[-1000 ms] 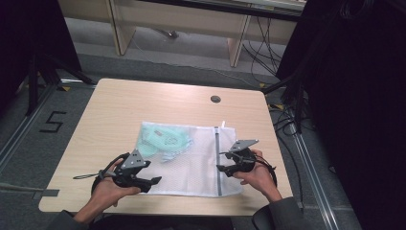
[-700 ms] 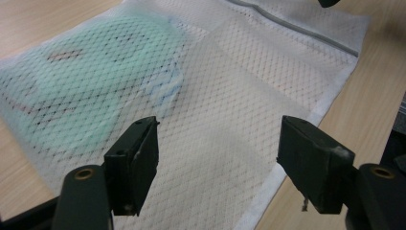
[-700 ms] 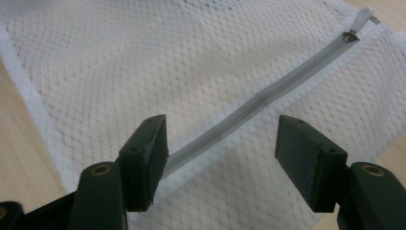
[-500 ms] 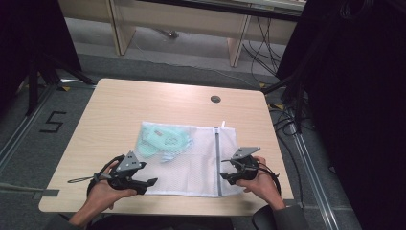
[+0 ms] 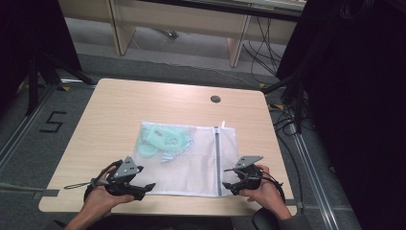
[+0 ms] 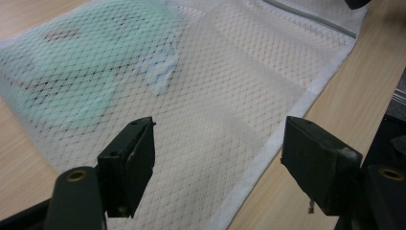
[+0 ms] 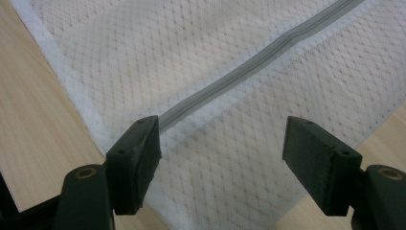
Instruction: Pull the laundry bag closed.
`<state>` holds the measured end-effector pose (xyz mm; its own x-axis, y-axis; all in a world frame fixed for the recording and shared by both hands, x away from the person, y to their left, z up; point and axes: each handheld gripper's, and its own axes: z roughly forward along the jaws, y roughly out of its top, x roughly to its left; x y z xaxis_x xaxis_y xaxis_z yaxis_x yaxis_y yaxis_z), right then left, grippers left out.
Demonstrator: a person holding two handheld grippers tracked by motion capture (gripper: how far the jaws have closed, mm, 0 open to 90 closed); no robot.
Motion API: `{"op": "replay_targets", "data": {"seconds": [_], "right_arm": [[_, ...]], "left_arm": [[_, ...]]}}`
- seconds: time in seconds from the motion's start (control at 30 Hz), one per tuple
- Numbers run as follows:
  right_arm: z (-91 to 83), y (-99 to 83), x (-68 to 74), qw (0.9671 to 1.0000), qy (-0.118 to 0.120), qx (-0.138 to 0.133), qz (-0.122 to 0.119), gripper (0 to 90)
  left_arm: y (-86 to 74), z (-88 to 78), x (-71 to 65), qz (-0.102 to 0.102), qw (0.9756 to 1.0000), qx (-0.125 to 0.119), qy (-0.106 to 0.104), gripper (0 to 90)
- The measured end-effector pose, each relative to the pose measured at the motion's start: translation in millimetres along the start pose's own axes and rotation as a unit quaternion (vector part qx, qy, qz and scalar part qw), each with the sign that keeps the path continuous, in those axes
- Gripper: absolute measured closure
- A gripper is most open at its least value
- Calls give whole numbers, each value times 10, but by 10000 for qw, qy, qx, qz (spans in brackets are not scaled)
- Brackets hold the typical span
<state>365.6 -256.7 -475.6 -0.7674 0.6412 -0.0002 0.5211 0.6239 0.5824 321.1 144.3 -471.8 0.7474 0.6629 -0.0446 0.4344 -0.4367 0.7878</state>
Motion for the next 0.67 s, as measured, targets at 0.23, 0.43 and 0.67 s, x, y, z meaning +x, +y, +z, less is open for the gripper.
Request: {"op": "replay_targets", "data": {"seconds": [0.23, 0.43, 0.67], "right_arm": [[-17, -15, -6, 9999, -21, 9, -136, 294], [1, -9, -1, 9998, -48, -35, -184, 293], [11, -12, -27, 9997, -57, -26, -224, 290]], "left_arm": [[7, -17, 46, 29, 9999, -32, 95, 269], [6, -5, 40, -40, 10000, -54, 73, 269], [13, -4, 100, 36, 9999, -26, 129, 269]]}}
